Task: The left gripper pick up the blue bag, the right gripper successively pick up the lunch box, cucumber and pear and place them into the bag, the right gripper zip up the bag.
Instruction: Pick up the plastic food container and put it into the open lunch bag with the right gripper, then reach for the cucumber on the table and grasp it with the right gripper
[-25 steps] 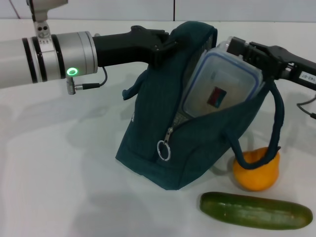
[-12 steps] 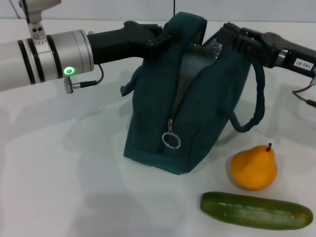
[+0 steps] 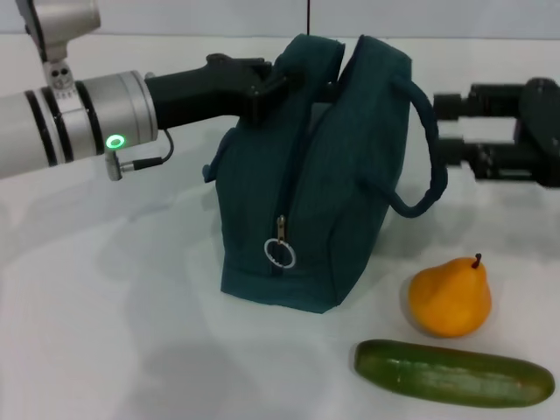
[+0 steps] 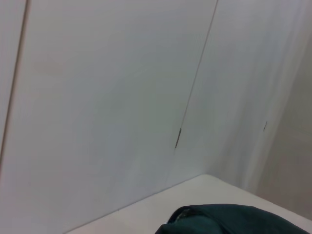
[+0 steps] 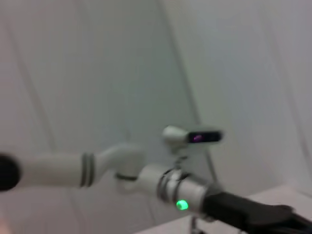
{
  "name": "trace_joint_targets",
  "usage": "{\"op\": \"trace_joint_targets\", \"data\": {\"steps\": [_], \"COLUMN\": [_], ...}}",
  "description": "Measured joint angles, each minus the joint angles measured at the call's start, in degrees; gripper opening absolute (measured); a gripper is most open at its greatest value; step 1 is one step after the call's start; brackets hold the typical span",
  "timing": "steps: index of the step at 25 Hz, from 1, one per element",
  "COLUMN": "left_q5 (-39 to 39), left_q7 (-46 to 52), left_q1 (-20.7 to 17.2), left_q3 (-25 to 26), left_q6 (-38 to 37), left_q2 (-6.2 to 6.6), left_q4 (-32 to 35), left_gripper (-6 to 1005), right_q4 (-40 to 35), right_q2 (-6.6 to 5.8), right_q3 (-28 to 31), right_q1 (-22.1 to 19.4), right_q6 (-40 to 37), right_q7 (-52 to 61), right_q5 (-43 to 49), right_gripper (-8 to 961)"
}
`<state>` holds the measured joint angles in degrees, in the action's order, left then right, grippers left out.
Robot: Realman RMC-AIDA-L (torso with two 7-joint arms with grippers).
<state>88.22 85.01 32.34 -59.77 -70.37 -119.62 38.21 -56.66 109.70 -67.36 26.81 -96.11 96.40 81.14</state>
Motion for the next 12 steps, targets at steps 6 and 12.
{"op": "trace_joint_targets", "data": {"steps": [6, 12], "left_q5": [-0.06, -0.49], "left_q7": [-0.03, -0.03], "left_q1": [0.03, 0.59], "left_q3": [0.30, 0.29], "left_q6": [0.00, 0.41], "left_q2": [-0.07, -0.17], "left_q4": [-0.68, -0.69], "left_gripper": [110, 110], "right_q4": [-14.37, -16.15], "right_q2": [2.68, 4.47], "right_q3": [0.89, -0.40], "right_q1": [-0.39, 8.17], "right_q6": [-2.51, -10.43], "right_q7": [8.51, 16.15], "right_q5": [11.76, 26.80], "right_gripper": [669, 807]}}
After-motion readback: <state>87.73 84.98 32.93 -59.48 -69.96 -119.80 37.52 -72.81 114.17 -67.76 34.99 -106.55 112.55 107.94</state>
